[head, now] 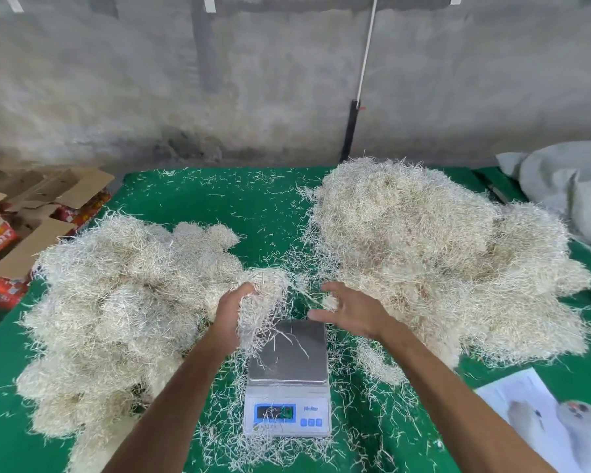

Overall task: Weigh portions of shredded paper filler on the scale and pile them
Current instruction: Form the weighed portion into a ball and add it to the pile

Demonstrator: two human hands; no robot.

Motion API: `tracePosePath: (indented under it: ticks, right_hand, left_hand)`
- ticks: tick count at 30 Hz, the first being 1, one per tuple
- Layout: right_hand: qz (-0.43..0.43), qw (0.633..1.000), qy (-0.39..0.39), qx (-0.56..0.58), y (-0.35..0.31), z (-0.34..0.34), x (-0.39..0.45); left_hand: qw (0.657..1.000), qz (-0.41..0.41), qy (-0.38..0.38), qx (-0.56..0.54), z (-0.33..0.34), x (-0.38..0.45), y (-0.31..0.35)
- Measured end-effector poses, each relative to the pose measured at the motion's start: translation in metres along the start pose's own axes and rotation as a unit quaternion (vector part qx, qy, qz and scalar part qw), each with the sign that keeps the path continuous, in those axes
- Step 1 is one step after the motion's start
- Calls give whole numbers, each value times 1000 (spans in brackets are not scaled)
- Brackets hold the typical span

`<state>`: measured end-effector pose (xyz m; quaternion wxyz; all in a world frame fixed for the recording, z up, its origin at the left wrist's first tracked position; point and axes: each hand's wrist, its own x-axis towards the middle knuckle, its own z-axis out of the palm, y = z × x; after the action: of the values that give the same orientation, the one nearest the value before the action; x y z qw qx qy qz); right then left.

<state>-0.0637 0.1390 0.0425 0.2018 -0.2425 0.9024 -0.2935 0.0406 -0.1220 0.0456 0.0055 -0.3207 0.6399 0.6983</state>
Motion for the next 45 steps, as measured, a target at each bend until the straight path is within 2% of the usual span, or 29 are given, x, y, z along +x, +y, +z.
tracePosePath:
  ticks: [1, 2, 3, 4, 5, 6, 7, 8, 9, 10, 11, 13, 14, 15, 17, 22, 25, 28, 29, 31, 32, 34, 35, 36, 38, 39, 40, 43, 45]
  right_hand:
    - [-13, 999, -17, -37, 2, 4, -1]
    - [-22, 1000, -8, -16, 5, 7, 0]
    - [-11, 998, 25, 64, 9, 6, 1]
    - [30, 977, 86, 195, 13, 2, 5]
    - [88, 918, 156, 353, 18, -8, 9]
    - [128, 823, 208, 512, 22, -20, 11]
    - [136, 709, 235, 651, 27, -31, 13]
    - [129, 622, 241, 734, 31, -39, 13]
    - [125, 596, 233, 758, 30, -43, 13]
    - [121, 631, 215, 736, 25, -45, 11]
    - [115, 699, 191, 679, 17, -41, 8]
    - [87, 850, 129, 503, 0, -22, 1]
    - [66, 906, 97, 407, -7, -12, -2]
    - [45, 940, 57, 334, -14, -2, -5]
    - [33, 964, 4, 263, -21, 8, -9]
    - [51, 939, 93, 327, -3, -11, -8]
    - [87, 910, 145, 380, -1, -1, -9]
    - [60, 928, 121, 346, 3, 3, -11]
    - [59, 929, 135, 340, 7, -3, -12]
    - [82, 899, 216, 372, 17, -16, -10]
    - [77, 900, 222, 367, 19, -21, -9]
    - [45, 936, 144, 317, 15, -18, -10]
    - [44, 933, 139, 329, 14, -15, -9]
    - [68, 908, 180, 373, 16, -16, -7]
    - [146, 817, 293, 476, 28, -27, -8]
    - [164, 786, 319, 503, 35, -33, -9]
    - [176, 778, 330, 505, 41, -34, -11]
    - [197, 794, 336, 466, 58, -40, -9]
    - [204, 771, 332, 504, 68, -49, -8]
  left_hand:
    - [1000, 12, 6, 12, 3, 1, 2]
    - [1000, 24, -2, 14, 4, 3, 3]
    - [997, 61, -19, 31, 6, 4, 5]
    - [997, 69, -22, 35, 6, 3, 3]
    - [998, 55, -19, 21, 4, 0, 3]
    - [999, 27, -23, 10, 6, 2, 2]
    - [999, 12, -35, -3, 8, 1, -2]
    - [999, -3, -46, -13, 10, 0, -2]
    - [998, -10, -50, -27, 13, -3, -3]
    - [997, -4, -68, 24, 16, -4, -4]
    - [995, 12, -96, 34, 19, -2, -9]
    - [993, 18, -96, 61, 30, -5, -18]
    - [994, 4, -80, 75, 38, -6, -18]
    - [994, -5, -75, 76, 44, -4, -20]
    - [993, 12, -72, 90, 54, -4, -21]
    - [980, 43, -111, 162, 62, -7, -24]
    - [981, 40, -120, 150, 70, -9, -23]
    - [980, 50, -122, 148, 67, -10, -24]
    - [980, 47, -117, 152, 65, -10, -23]
    - [981, 46, -99, 163, 58, -6, -26]
    - [981, 45, -92, 164, 56, -2, -31]
    - [978, 45, -83, 185, 55, -3, -38]
    - [977, 47, -74, 194, 55, -4, -40]
    - [980, 43, -68, 184, 54, -5, -41]
    - [987, 37, -38, 150, 48, -5, -46]
    - [990, 33, -16, 138, 44, -3, -48]
    - [992, 21, 0, 128, 39, -2, -48]
    - [997, -16, 50, 57, 26, 1, -51]
    - [996, -34, 68, 52, 21, 1, -53]
